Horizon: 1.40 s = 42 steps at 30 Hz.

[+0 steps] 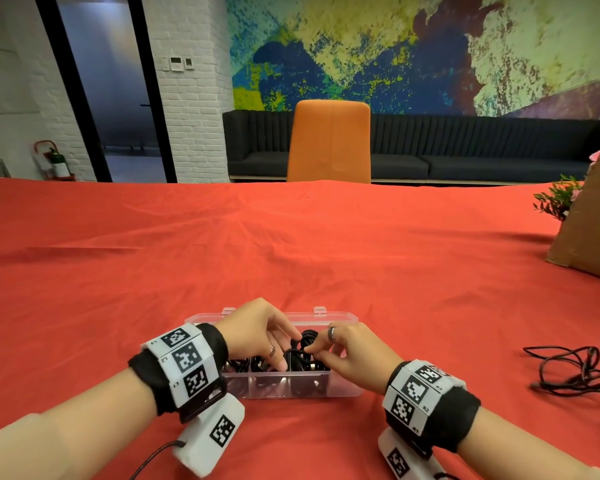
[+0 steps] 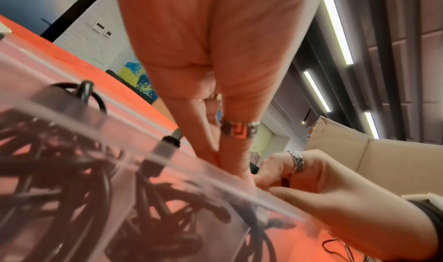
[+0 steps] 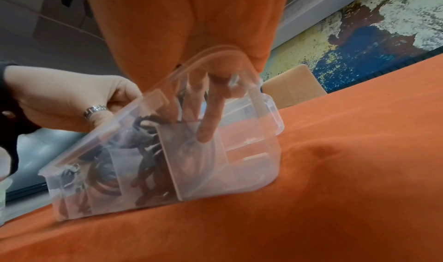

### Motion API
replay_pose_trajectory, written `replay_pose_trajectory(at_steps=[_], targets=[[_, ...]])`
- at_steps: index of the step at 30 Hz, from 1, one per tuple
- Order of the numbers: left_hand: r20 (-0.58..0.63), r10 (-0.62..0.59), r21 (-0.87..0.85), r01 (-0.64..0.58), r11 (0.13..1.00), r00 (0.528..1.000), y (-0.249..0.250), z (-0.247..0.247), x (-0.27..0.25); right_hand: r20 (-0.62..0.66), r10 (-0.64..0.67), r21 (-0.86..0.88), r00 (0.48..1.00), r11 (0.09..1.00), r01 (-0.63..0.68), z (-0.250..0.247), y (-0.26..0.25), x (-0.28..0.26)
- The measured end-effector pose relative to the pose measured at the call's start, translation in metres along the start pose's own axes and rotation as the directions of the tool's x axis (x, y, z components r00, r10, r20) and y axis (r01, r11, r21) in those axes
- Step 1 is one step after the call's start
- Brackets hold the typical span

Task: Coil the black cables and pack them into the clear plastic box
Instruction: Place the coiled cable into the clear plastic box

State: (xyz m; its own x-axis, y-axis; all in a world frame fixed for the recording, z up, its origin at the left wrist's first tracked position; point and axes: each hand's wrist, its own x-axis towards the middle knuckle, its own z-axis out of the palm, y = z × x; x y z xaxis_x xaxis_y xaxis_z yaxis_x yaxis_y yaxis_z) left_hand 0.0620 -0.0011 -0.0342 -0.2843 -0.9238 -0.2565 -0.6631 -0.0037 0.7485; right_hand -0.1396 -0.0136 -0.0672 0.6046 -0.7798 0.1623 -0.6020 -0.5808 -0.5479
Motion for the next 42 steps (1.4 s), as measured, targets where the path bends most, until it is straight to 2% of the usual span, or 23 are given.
replay_pose_trajectory(at_steps=[8,15,21,26,32,38,42], targets=[[-0.069,-0.008,-0.044,0.005,0.999,0.998,0.003,0.009,0.007,0.007,0.027,0.023,1.000,0.999,-0.027,-0.002,0.004,-0.001],[-0.105,0.009,0.061,-0.003,0.998,0.994,0.010,0.013,0.009,0.047,0.034,0.000,0.998,0.999,-0.034,-0.002,0.007,0.001],[-0.025,0.024,0.102,-0.021,0.995,0.999,0.022,0.012,0.019,0.055,0.055,0.007,0.997,0.998,-0.056,-0.002,0.006,0.002],[-0.013,0.021,0.087,-0.020,0.996,1.000,0.023,0.009,0.024,0.058,0.048,0.001,0.997,0.999,-0.048,-0.002,0.007,0.003],[0.025,0.040,0.153,-0.043,0.987,0.999,0.024,0.006,0.028,0.041,0.020,-0.048,0.999,0.999,-0.018,-0.001,0.010,0.004],[0.002,0.059,0.311,-0.057,0.949,0.998,0.025,0.012,0.034,0.040,-0.028,-0.106,0.999,0.994,0.032,0.001,0.012,0.010],[-0.044,0.064,0.495,-0.034,0.868,0.997,0.026,0.013,0.035,0.035,-0.026,-0.143,0.999,0.989,0.031,0.004,0.016,0.012]])
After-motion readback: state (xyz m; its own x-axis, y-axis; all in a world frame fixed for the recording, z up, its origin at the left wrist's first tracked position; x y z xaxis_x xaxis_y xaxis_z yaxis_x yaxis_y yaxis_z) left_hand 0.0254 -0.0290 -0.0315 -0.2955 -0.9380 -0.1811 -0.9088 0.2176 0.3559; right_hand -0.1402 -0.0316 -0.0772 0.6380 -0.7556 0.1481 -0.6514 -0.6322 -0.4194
